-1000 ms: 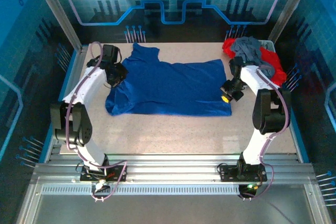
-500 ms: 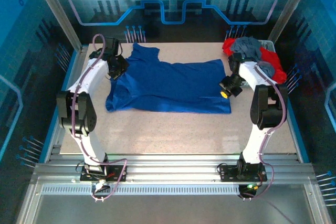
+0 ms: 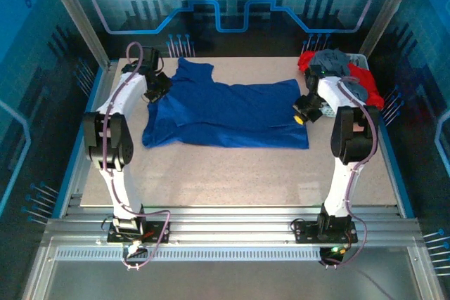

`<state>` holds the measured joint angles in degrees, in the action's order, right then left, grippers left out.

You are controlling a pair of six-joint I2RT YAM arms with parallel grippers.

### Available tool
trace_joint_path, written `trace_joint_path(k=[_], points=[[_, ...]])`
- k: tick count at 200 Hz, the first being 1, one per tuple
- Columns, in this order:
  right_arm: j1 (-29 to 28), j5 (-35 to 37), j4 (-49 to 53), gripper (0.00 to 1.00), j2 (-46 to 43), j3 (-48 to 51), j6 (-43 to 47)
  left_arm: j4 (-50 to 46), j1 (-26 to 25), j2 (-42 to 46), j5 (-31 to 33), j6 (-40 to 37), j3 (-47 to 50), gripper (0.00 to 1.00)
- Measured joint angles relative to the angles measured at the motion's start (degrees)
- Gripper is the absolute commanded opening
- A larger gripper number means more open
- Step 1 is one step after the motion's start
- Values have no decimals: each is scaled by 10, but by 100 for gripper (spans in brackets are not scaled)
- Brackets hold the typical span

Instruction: Fold and stack the t-shirts

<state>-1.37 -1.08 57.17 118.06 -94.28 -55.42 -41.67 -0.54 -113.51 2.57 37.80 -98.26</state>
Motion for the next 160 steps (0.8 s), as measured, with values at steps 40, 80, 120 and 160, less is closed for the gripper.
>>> trace_joint_path(k=[40, 80, 120, 160], points=[[6, -4, -23, 52, -6, 3, 30, -18, 5, 0, 1, -5, -6, 54], [12, -7, -43, 53, -115, 104, 45, -37, 16, 132, 4, 42, 143, 52], [12, -37, -81, 59, -236, 261, 51, -31, 101, 238, -52, 141, 333, 52], [38, -80, -139, 59, -258, 365, 53, -7, 151, 217, -89, 204, 370, 51]])
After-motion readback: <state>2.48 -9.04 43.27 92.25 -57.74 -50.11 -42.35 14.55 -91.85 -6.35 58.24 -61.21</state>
